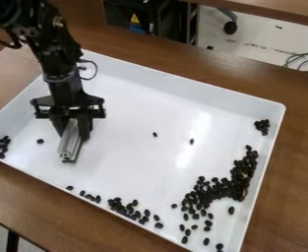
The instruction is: Sweep into pile
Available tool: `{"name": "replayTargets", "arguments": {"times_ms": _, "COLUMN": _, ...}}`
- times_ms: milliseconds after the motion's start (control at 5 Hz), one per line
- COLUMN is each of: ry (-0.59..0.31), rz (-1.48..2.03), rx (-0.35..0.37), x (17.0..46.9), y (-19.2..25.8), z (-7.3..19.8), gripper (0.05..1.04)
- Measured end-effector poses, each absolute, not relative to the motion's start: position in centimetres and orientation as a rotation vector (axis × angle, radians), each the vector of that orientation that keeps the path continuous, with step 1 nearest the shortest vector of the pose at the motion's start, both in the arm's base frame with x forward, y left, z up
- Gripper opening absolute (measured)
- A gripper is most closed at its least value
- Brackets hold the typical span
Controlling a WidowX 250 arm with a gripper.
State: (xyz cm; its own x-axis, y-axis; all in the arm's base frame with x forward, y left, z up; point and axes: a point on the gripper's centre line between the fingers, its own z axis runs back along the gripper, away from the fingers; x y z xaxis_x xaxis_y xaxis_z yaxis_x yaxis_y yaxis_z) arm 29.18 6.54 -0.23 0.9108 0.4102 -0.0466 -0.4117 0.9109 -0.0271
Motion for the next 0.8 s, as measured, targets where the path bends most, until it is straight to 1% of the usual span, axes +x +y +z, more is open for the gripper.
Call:
{"name": "replayTargets", "arguments": {"times_ms": 200, "ry": 0.055, "rz": 0.422, "rx": -0.039, "x": 28.3, "y": 6.3, "z": 0.1, "gripper": 0.746}}
{"name": "replayTargets", "arguments": {"times_ms": 400, "ry": 0.069, "rz": 0.432, "rx": -0.016, "x": 27.7, "y": 6.3, "z": 2.3, "gripper": 1.001}}
{"name": "replayTargets", "arguments": {"times_ms": 600, "ry": 0.061, "rz": 0.440, "rx": 0.016, "x": 27.9, "y": 5.9, "z": 5.4, "gripper": 1.011}}
{"name": "replayTargets", "arguments": {"times_ms": 800, "ry": 0.043, "rz": 0.346, "rx": 0.022, "x": 28.9, "y": 2.5, "z": 6.9, "gripper": 1.002}}
